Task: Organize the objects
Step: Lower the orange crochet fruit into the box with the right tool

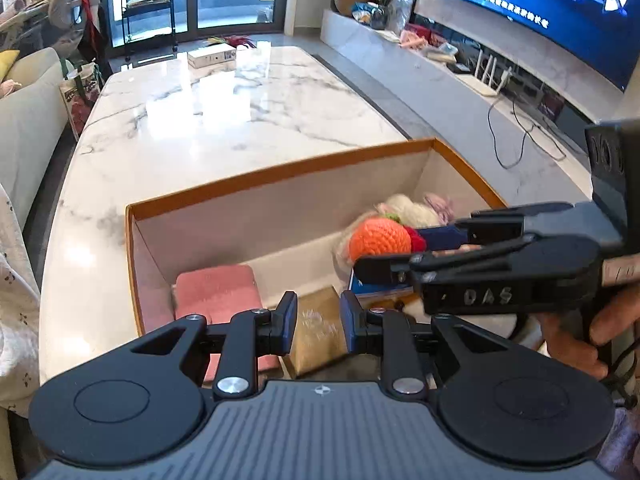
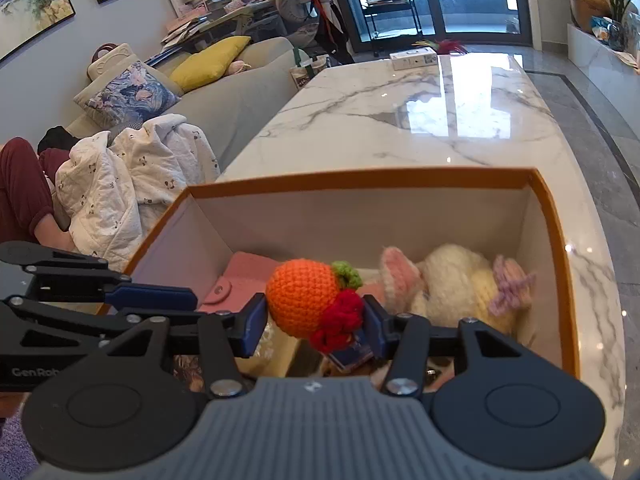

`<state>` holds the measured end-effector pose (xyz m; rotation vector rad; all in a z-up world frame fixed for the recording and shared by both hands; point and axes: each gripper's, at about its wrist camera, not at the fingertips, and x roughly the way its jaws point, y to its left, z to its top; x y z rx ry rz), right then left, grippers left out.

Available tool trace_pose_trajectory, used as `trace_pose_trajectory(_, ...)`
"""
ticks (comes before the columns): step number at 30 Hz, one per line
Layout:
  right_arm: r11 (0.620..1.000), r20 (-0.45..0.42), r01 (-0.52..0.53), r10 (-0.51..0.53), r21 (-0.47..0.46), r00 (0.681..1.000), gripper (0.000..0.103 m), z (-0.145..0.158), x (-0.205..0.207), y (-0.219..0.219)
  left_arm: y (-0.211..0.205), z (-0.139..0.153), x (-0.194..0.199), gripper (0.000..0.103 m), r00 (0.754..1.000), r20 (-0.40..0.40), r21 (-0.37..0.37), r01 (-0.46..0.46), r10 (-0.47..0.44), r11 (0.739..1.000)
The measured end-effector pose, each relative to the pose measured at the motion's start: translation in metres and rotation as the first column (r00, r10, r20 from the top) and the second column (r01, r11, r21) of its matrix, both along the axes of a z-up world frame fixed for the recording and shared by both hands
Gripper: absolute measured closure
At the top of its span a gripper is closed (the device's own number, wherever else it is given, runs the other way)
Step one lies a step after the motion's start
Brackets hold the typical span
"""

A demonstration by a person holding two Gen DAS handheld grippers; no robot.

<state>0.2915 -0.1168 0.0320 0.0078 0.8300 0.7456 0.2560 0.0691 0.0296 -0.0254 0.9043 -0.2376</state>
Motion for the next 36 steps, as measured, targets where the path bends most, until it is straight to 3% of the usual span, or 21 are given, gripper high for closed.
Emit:
trace_pose_trajectory(6, 1.000, -0.018, 0.009, -0.009, -0.004, 1.000, 0.043, 0.000, 0.003, -0.008, 0.006, -0.003, 0.016, 0.078, 0.999, -0.017, -0.077, -0.042, 0.041, 0.996)
trace_pose_trajectory(10, 0.997, -0.076, 0.043, -0.039, 0.058, 0.996, 0.043, -0.002, 0.012, -0.019, 0.008, -0.006, 0.022, 0.078, 0.998, -0.026, -0.114, -0.056, 0.053, 0.992)
trace_pose_trajectory(12, 0.994, -0.075, 0.069, -0.063, 0.080, 0.995, 0.044, -0.002, 0.012, -0.024, 0.005, -0.007, 0.026, 0.078, 0.998, -0.027, -0.110, -0.052, 0.049, 0.993)
trace_pose_trajectory(15, 0.989, -0.068, 0.110, -0.104, 0.095, 0.992, 0.061, 0.002, 0.011, -0.032, -0.004, -0.009, 0.034, 0.078, 0.999, -0.044, -0.099, -0.025, 0.021, 0.995)
trace_pose_trajectory(17, 0.983, -0.063, 0.139, -0.132, 0.123, 0.989, 0.063, 0.007, 0.012, -0.040, -0.012, -0.013, 0.038, 0.078, 0.999, -0.050, -0.076, -0.009, 0.006, 0.997)
trace_pose_trajectory(20, 0.977, -0.020, 0.161, -0.160, 0.139, 0.987, 0.064, 0.012, 0.011, -0.049, -0.021, -0.021, 0.044, 0.089, 0.997, -0.072, -0.039, 0.005, -0.008, 0.999)
trace_pose_trajectory(24, 0.977, -0.021, 0.153, -0.151, 0.149, 0.988, 0.064, 0.008, 0.011, -0.055, -0.027, -0.029, 0.047, 0.096, 0.993, -0.113, -0.032, 0.021, -0.024, 0.999)
trace_pose_trajectory(32, 0.972, -0.038, 0.155, -0.151, 0.177, 0.988, 0.064, 0.005, 0.013, -0.060, -0.034, -0.032, 0.044, 0.096, 0.987, -0.156, -0.002, 0.039, -0.039, 0.999)
trace_pose_trajectory(36, 0.971, -0.021, 0.156, -0.154, 0.181, 0.988, 0.063, 0.008, 0.008, -0.062, -0.033, -0.023, 0.041, 0.096, 0.996, -0.091, -0.007, 0.023, -0.023, 1.000)
